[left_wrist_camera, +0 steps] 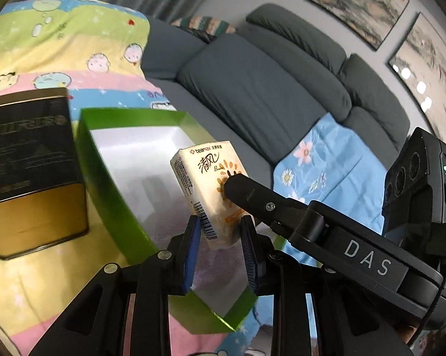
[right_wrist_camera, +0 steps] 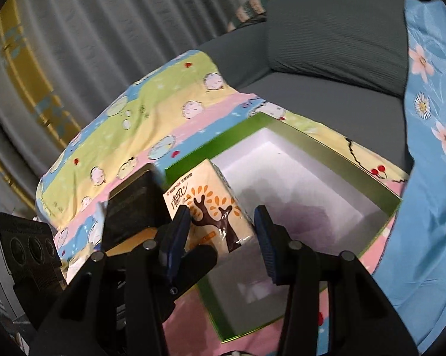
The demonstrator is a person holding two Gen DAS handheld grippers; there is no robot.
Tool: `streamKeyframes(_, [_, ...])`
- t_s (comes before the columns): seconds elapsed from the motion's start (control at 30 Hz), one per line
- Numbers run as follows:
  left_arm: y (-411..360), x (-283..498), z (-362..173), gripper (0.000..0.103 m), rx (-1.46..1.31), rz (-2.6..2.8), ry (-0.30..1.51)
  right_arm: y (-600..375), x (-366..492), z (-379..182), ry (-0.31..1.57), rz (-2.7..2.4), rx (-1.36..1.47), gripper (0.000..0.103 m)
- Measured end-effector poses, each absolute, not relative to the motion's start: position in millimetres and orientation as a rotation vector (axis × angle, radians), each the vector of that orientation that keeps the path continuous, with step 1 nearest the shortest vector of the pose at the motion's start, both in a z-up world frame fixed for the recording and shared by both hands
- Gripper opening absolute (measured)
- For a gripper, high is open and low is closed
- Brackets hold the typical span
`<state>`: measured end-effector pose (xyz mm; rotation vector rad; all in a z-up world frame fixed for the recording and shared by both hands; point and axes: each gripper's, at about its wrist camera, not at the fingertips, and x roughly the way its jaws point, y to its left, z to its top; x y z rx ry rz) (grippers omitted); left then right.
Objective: Organize soft objects
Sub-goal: 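Lower the tissue pack into the green box and open the right gripper, then move the right gripper back over the items on the bed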
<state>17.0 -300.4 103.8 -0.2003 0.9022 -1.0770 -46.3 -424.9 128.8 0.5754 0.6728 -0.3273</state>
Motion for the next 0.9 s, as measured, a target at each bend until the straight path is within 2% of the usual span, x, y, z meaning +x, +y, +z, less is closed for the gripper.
streamKeyframes(0.17, [-317.4,16.6,93.3,0.028,-0.152,-1.057,0.948,-436.3,-47.5,116.0,0.699,-0.374,0.589,0.036])
streamKeyframes(0.33, [-316.9,10.9,93.3,0.028,-0.147,-1.010,0.938,-443.3,-50.7,109.3,0.702,-0.356,0.646,0.036])
streamKeyframes(0.4, [-313.9,8.8,96.6,0.028,-0.140,-0.996,0.930,-439.7,-53.5,113.0,0.687,-0.367,0.633,0.041])
streamKeyframes(0.47, [-304.0,5.4,103.1,0.028,-0.142,-0.966,0.914,-434.1,-56.4,117.5,0.673,-0.376,0.605,0.061])
streamKeyframes(0.5, [-298.7,4.0,105.7,0.028,-0.149,-0.958,0.902,-432.0,-57.3,119.4,0.661,-0.371,0.595,0.064])
streamKeyframes(0.57, [-282.9,0.7,112.5,0.038,-0.162,-0.932,0.872,-425.6,-59.2,125.1,0.642,-0.351,0.580,0.067])
streamKeyframes(0.6, [-275.9,-0.5,114.6,0.048,-0.165,-0.909,0.866,-422.6,-59.6,127.0,0.639,-0.346,0.577,0.070])
streamKeyframes(0.63, [-263.3,-2.5,118.0,0.058,-0.176,-0.869,0.859,-417.3,-59.8,130.1,0.631,-0.335,0.571,0.079])
streamKeyframes(0.67, [-255.5,-3.6,120.4,0.062,-0.189,-0.853,0.849,-413.3,-60.0,132.1,0.624,-0.328,0.563,0.084])
streamKeyframes(0.73, [-235.7,-6.3,125.1,0.074,-0.208,-0.825,0.828,-403.4,-59.9,137.1,0.606,-0.316,0.535,0.087])
streamKeyframes(0.9, [-168.4,-13.9,135.4,0.086,-0.294,-0.715,0.782,-380.4,-59.7,144.8,0.610,-0.306,0.467,0.092])
